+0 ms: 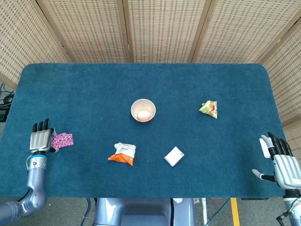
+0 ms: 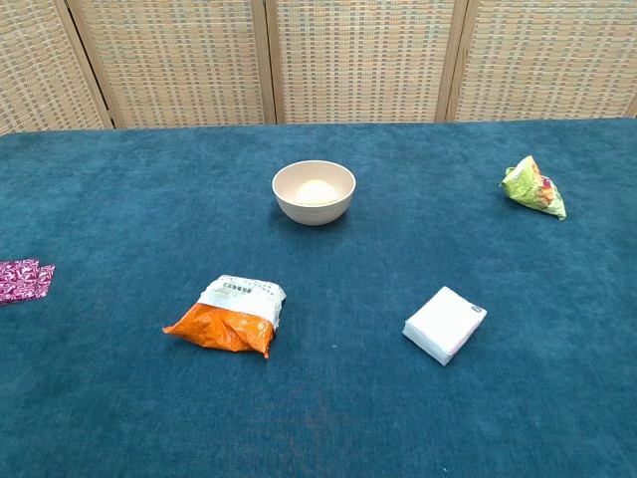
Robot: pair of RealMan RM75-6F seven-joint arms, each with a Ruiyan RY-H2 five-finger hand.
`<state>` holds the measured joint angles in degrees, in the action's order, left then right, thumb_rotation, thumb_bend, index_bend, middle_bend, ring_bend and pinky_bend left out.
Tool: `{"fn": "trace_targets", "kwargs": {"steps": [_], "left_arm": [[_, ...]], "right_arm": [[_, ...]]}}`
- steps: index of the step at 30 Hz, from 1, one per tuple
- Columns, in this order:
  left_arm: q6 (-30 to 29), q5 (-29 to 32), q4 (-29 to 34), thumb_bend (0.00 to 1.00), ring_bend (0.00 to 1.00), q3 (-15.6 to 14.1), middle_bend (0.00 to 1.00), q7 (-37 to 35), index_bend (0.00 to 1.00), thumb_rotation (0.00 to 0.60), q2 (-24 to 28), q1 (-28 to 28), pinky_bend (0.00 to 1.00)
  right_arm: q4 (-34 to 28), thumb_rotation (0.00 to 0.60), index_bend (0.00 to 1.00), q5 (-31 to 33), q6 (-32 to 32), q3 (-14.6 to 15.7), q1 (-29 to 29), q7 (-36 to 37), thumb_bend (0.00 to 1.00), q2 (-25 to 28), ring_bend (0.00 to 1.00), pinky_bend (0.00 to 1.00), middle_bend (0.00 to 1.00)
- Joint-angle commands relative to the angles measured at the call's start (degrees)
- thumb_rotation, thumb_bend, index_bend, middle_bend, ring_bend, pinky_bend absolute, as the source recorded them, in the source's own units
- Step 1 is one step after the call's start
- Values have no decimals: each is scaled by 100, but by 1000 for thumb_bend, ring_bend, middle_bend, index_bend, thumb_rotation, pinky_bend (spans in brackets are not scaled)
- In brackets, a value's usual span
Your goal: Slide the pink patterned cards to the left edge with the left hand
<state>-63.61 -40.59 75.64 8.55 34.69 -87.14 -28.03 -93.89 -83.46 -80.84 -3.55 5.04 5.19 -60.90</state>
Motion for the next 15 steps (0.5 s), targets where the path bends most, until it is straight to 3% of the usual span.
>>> {"fn": "trace_targets", "kwargs": {"steps": [1,15], "left_arm": [[1,-26,-16,70,0,-2,0,-19,396,600,-19,8,0],[-13,-118,47,55,0,42,0,-142,338,600,5,54,0]], "right_arm": [[-2,600,0,-1,-1,0,0,-1,53,0,0,0,0],[-2,600,0,6,4,-3,-1,17,53,10,0,0,0]]}}
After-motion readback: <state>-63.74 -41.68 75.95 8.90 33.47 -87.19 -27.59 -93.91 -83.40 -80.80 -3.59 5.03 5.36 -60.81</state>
